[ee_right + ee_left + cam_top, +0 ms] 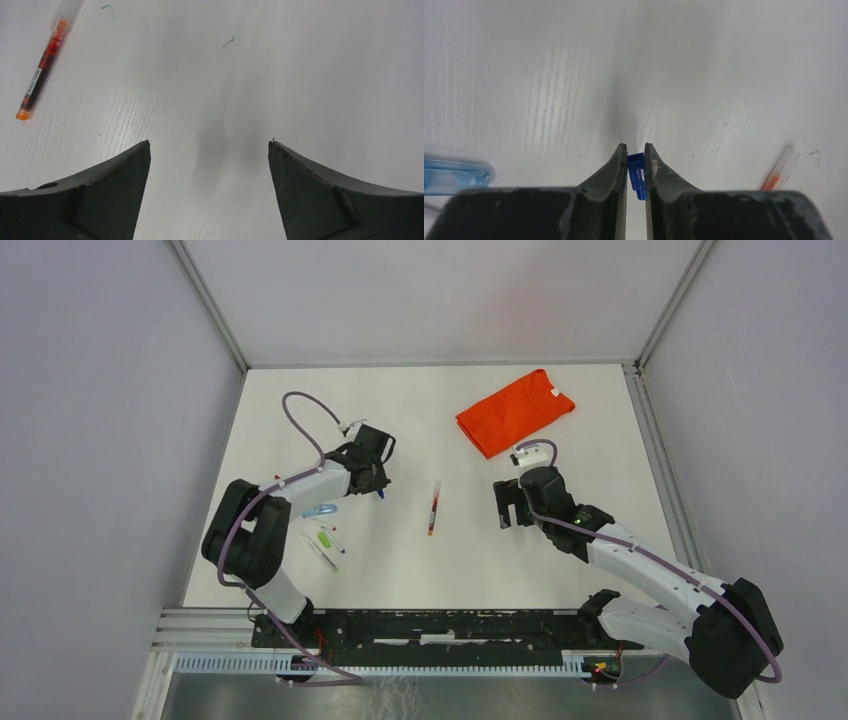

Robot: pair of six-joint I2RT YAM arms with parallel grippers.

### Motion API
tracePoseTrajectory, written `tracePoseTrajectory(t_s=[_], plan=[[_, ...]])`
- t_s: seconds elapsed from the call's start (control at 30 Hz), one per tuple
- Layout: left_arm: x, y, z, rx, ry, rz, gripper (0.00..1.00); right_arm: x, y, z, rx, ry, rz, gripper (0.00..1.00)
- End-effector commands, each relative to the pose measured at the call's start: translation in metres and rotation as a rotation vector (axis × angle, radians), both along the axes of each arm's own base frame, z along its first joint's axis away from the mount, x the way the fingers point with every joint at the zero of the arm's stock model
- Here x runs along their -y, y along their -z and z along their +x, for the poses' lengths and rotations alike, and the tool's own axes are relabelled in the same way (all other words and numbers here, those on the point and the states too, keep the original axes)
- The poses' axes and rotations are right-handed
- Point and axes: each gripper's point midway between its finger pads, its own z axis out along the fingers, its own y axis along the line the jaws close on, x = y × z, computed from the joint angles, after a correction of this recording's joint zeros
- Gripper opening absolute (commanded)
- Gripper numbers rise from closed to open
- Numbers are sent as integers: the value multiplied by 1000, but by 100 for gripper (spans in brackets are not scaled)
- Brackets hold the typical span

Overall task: Insert the pens into the pen caps
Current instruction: Move the pen cap to the center of the board.

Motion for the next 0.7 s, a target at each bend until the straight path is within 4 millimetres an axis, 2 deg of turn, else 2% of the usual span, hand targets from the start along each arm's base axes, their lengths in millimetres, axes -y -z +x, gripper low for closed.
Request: tracePoseTrajectory(t_s=[0.0, 0.13, 0.27, 0.37, 0.5, 0.67], plan=[[31, 4, -6, -29, 202, 37, 15, 1, -4, 4, 17, 6, -2, 92], [47, 14, -22, -72, 308, 62, 15, 1, -4, 3, 18, 4, -2, 92], [50, 21, -32, -95, 341, 75, 16, 1, -4, 4, 17, 4, -1, 92], [47, 24, -33, -104, 326, 87, 25, -1, -4, 4, 18, 0, 3, 92], [45, 19, -31, -87, 312, 93, 37, -2, -5, 4, 17, -9, 5, 92], [42, 1, -26, -50, 286, 94, 44, -2, -9, 5, 28, -9, 6, 92]])
